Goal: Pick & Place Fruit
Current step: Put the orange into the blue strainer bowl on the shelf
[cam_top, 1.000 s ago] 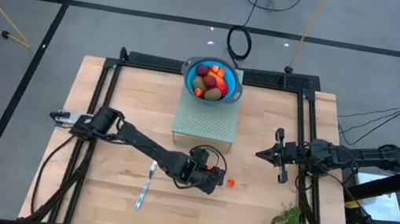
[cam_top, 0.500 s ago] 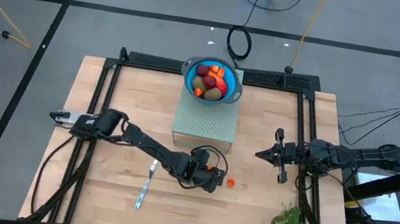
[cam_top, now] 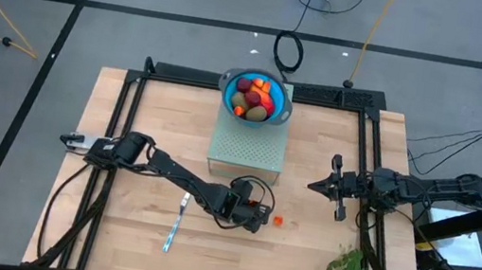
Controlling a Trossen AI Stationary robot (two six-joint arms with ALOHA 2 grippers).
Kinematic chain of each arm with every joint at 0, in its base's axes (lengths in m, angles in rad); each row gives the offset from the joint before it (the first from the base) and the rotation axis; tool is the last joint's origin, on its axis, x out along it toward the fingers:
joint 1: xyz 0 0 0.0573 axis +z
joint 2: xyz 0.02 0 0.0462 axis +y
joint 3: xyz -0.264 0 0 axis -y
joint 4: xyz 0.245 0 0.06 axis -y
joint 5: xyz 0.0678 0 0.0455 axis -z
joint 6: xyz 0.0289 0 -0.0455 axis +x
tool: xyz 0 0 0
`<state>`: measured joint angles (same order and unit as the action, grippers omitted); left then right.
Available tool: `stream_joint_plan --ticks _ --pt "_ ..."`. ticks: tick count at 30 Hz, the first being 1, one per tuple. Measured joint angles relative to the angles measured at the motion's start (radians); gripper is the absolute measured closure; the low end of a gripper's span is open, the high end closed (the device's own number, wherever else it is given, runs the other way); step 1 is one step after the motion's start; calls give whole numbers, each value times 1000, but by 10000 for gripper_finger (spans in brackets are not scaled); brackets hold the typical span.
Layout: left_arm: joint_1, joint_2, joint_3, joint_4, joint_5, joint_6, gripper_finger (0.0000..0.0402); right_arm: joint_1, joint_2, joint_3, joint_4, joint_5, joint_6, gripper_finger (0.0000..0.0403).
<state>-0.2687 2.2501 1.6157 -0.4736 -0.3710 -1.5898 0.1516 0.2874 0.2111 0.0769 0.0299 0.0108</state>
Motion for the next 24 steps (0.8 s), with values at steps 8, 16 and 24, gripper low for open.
stream_joint_plan --ticks 8,16,24 --pt "-3 -2 -1 0 5 10 267 0 0 0 0 0 0 403" --pt "-17 -11 -2 9 40 8 269 0 0 0 0 0 0 403" --pt "-41 -53 -4 22 67 7 267 0 0 0 0 0 0 403"
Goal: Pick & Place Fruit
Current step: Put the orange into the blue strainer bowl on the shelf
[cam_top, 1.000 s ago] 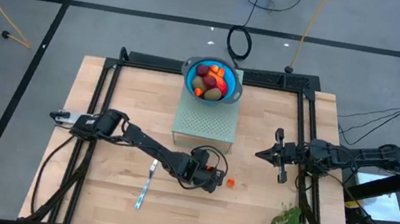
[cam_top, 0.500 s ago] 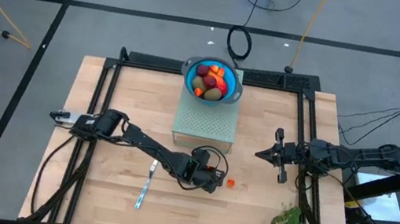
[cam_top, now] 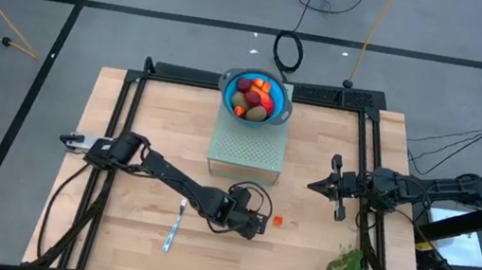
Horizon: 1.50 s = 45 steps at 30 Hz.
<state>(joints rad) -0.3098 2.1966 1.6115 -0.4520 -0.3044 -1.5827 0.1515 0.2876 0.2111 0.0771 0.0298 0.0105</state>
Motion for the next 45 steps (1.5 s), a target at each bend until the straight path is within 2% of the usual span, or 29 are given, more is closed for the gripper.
stream_joint_plan --ticks 7,14,25,33,41,45 --pt "-21 -74 1 13 -29 23 266 0 2 0 0 0 0 403" --pt "-55 -171 2 79 -112 90 266 0 2 0 0 0 0 403" --pt "-92 -290 3 233 -270 299 266 0 3 0 0 0 0 403" --pt "-92 -328 3 338 -302 427 266 0 3 0 0 -1 0 403" --pt "-92 -328 3 346 -301 441 266 0 3 0 0 -1 0 403" --pt "-91 -328 3 352 -308 620 266 0 3 0 0 0 0 403"
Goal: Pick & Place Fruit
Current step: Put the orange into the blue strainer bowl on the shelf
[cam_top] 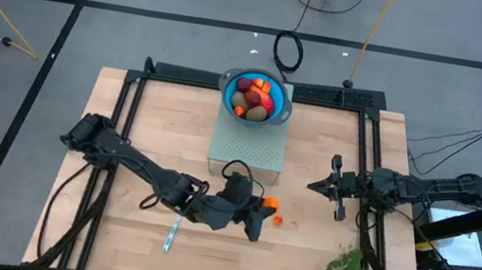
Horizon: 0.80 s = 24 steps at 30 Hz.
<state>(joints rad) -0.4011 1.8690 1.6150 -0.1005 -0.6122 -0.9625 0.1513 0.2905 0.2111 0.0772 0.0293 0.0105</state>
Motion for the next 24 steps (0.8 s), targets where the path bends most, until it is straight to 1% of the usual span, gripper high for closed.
stream_joint_plan --ticks 6,11,17,24 --pt "0 0 0 0 -5 330 266 0 0 0 0 0 0 403" --pt "0 0 0 0 -58 552 266 0 0 0 0 0 0 403" --pt "6 0 0 1 -121 729 266 0 0 0 0 0 0 403" --pt "29 0 0 1 -131 907 266 0 0 0 0 0 0 403"
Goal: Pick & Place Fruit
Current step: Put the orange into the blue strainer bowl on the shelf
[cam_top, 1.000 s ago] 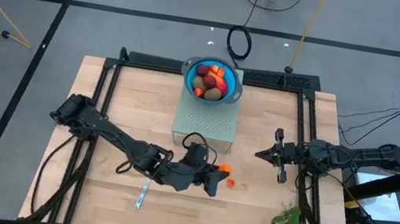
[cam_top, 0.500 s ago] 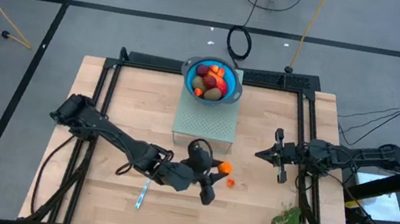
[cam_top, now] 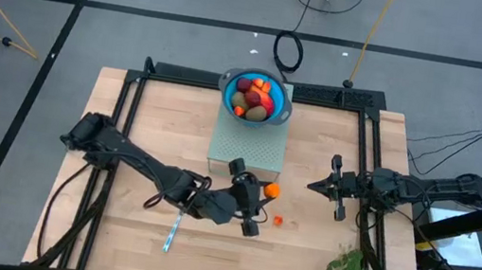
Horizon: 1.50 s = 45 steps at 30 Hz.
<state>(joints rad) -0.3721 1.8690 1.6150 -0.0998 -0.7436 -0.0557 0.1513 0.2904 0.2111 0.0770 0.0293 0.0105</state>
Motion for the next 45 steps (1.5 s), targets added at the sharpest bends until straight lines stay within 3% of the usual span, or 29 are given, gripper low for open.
stream_joint_plan --ticks 19,29,35,45 --pt "30 0 0 0 -5 21 266 0 0 0 0 0 0 403" --pt "73 -11 0 0 -183 -23 266 0 0 0 0 0 0 403" --pt "125 -80 1 -24 -236 -63 266 0 0 -1 -2 0 0 403" --pt "262 -202 1 -115 -226 -62 266 0 0 -1 -3 -1 0 403"
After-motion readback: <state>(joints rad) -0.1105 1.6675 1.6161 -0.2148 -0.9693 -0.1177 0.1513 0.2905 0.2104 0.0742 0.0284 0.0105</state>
